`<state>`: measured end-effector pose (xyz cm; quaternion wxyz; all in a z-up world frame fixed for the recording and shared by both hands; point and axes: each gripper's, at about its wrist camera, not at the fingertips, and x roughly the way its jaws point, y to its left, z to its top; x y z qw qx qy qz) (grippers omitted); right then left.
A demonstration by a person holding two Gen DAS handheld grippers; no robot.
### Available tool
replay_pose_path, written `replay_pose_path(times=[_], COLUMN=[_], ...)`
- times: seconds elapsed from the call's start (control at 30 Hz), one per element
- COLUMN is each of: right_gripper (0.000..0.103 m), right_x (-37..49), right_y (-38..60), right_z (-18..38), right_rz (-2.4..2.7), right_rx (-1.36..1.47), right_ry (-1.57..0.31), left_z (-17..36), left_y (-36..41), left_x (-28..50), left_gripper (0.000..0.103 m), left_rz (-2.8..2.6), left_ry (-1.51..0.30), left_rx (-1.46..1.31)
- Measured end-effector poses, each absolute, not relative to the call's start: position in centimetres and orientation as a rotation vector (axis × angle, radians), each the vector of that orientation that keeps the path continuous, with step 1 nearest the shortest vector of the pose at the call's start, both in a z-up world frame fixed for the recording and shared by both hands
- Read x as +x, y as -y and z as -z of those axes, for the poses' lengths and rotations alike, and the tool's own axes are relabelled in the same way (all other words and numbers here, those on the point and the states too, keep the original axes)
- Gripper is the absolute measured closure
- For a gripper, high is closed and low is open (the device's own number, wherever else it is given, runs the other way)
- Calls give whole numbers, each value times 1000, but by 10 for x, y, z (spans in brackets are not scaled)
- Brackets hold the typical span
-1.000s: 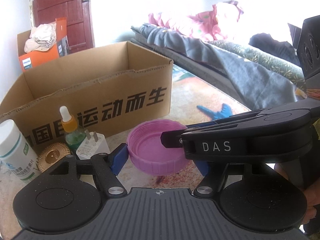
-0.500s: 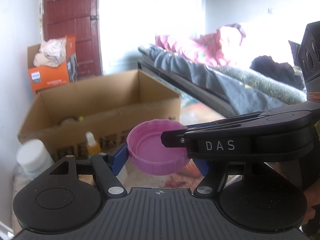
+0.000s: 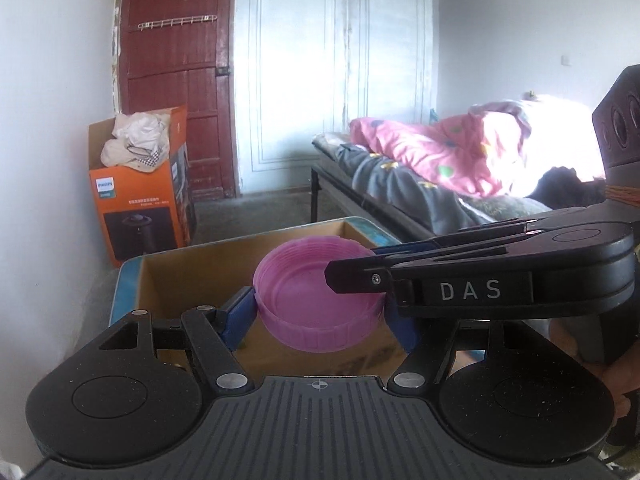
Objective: Organize rigid objects
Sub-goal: 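Lift the pink cup and carry it over the box with the right tool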
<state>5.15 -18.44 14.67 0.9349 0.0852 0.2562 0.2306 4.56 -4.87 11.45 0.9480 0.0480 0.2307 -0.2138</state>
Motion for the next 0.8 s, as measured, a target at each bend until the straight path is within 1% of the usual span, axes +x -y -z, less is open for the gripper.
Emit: replay_pose_path(times=[0.1, 0.2, 0.47, 0.67, 0.8], right_gripper=[74, 74, 74, 74, 74], right_x=[89, 132, 234, 263, 272], right_y=[175, 167, 162, 165, 164], right_z=[-153, -145, -68, -23, -10], right_rz=[-494, -508, -539, -584, -600], right_rx=[175, 185, 304, 346, 340], right_ry=[-572, -669, -1031, -1201, -1251], left_z=[-119, -115, -60, -25, -17], left_y=[43, 42, 42, 44, 50], left_x=[77, 117, 207, 244, 254], left_gripper=[33, 33, 33, 33, 33], left_rz=[433, 435, 443, 454, 446], left_ry=[-516, -615, -993, -1207, -1263], left_rx=[110, 129, 134, 123, 142])
